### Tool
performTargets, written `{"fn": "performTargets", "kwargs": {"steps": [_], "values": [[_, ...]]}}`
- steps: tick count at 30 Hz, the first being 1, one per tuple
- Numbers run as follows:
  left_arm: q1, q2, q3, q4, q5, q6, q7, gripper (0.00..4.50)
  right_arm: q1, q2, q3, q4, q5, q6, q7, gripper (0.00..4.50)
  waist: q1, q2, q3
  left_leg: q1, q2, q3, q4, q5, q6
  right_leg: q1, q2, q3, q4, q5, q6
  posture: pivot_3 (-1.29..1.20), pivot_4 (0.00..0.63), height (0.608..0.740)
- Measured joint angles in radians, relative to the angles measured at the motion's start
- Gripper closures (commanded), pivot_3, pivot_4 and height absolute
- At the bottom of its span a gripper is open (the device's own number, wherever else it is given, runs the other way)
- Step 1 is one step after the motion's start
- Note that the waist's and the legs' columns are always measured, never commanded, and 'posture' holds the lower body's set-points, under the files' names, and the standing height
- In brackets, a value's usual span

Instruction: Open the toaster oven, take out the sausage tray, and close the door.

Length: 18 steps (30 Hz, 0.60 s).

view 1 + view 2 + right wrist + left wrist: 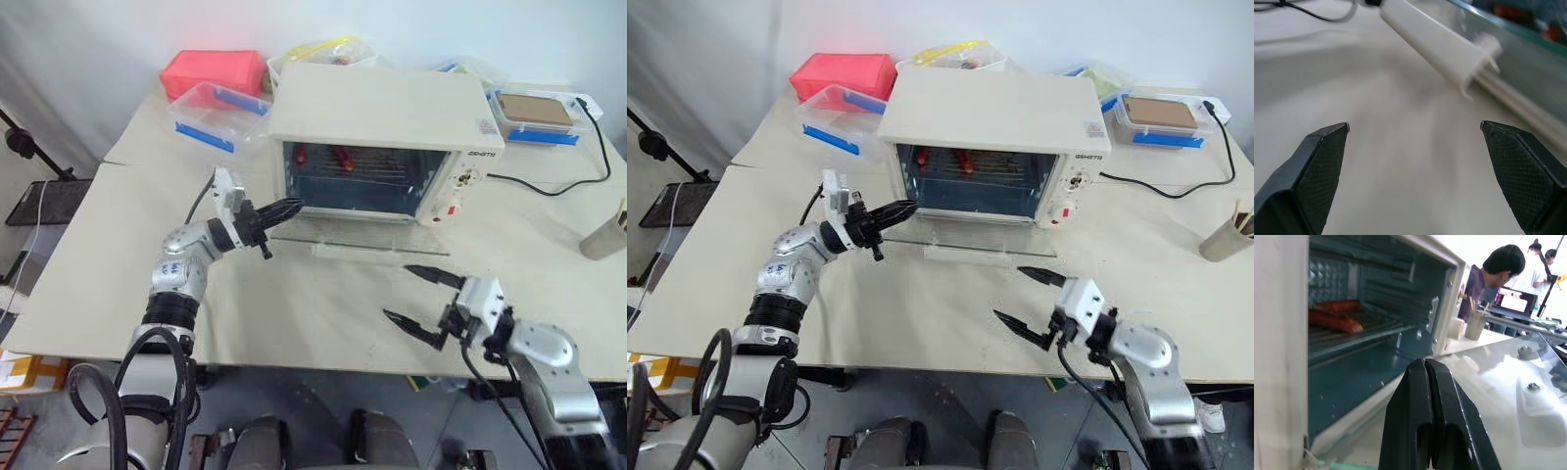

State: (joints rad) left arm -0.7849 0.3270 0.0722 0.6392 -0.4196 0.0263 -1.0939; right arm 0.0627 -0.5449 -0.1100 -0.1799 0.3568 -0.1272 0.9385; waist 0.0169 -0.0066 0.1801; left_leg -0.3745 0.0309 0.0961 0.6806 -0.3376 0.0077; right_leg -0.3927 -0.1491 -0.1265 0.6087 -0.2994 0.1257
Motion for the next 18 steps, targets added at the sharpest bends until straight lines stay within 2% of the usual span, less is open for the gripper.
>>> {"fn": "performTargets", "kwargs": {"steps": [6,10,13,14,15,18], "values": [[0.13,0.005,-0.057,-0.043,0.081,-0.062,-0.017,4.48,0.237,0.004,-0.152,-0.098,-0.004,0.002,-0.121,0.0,0.005,0.0,0.0,0.001,0.0,0.001,0.001,0.0,0.0,0.0,0.0,0.002,0.001,0.0,0.0,0.0,0.15,0.74],[0.193,0.005,-0.069,-0.116,0.101,-0.084,-0.016,4.48,0.222,-0.041,-0.179,-0.206,-0.048,0.08,-0.195,0.0,-0.003,0.001,0.0,0.004,0.001,-0.001,0.001,0.0,0.0,0.0,0.0,0.005,0.003,0.0,0.0,0.0,0.15,0.74],[0.245,0.003,-0.063,-0.168,0.104,-0.115,-0.001,4.48,0.121,-0.123,-0.123,-0.257,-0.212,0.212,-0.265,0.0,-0.009,0.0,-0.001,0.004,0.002,-0.002,0.001,-0.001,0.001,0.0,0.0,0.006,0.003,0.0,0.0,0.0,0.15,0.74],[0.258,0.001,-0.057,-0.182,0.104,-0.118,0.009,4.1,0.066,-0.12,-0.093,-0.26,-0.239,0.241,-0.285,0.0,-0.011,0.0,-0.001,0.004,0.002,-0.003,0.001,-0.001,0.001,-0.001,0.0,0.006,0.004,0.0,0.0,0.0,0.15,0.74],[0.272,-0.001,-0.053,-0.2,0.103,-0.118,0.022,3.98,-0.003,-0.112,-0.057,-0.264,-0.256,0.26,-0.301,0.0,-0.014,0.0,-0.001,0.004,0.002,-0.003,0.001,-0.001,0.001,-0.002,0.0,0.007,0.004,0.0,0.0,0.0,0.15,0.74],[0.309,-0.001,-0.045,-0.258,0.091,-0.098,0.049,3.07,-0.146,-0.071,0.025,-0.259,-0.286,0.281,-0.335,0.0,-0.013,0.001,-0.001,0.002,0.001,-0.002,0.001,-0.001,0.001,-0.001,0.0,0.004,0.004,0.0,0.0,0.0,0.15,0.74]]}}
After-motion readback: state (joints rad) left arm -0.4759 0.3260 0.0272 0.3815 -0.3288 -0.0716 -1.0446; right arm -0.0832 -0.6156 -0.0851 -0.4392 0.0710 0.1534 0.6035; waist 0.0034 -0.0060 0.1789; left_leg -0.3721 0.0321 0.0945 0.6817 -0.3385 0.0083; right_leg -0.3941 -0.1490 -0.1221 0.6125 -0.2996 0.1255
